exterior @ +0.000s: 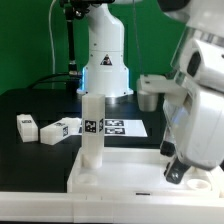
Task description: Assemble desk
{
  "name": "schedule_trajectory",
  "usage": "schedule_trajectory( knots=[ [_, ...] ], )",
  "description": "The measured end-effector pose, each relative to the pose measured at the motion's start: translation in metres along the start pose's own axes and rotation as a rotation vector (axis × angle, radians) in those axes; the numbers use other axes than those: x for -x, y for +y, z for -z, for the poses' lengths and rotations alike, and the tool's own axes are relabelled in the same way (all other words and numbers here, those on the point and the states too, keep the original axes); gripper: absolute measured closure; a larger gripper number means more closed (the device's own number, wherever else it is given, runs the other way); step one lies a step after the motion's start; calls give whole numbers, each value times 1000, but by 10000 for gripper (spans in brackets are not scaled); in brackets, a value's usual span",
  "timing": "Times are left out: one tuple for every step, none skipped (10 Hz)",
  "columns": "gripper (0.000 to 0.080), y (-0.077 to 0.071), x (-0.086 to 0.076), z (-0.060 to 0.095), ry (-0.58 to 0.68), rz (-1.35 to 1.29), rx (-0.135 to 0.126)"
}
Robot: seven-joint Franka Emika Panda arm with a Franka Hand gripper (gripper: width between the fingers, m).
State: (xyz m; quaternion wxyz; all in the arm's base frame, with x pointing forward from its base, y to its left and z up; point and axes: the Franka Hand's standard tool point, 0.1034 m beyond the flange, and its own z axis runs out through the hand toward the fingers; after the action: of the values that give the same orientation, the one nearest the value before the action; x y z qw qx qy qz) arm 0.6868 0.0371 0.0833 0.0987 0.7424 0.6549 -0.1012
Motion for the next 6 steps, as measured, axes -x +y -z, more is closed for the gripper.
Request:
schedule_trajectory(
  knots=[
    [155, 4, 10, 8, -6, -7, 12],
    [151, 7, 21, 14, -6, -20, 19],
    [151, 5, 27, 14, -5, -23, 15],
    [150, 4, 26, 13, -5, -25, 13],
    [150, 4, 26, 12, -5, -25, 12],
    [150, 4, 27, 12, -5, -27, 11]
  ],
)
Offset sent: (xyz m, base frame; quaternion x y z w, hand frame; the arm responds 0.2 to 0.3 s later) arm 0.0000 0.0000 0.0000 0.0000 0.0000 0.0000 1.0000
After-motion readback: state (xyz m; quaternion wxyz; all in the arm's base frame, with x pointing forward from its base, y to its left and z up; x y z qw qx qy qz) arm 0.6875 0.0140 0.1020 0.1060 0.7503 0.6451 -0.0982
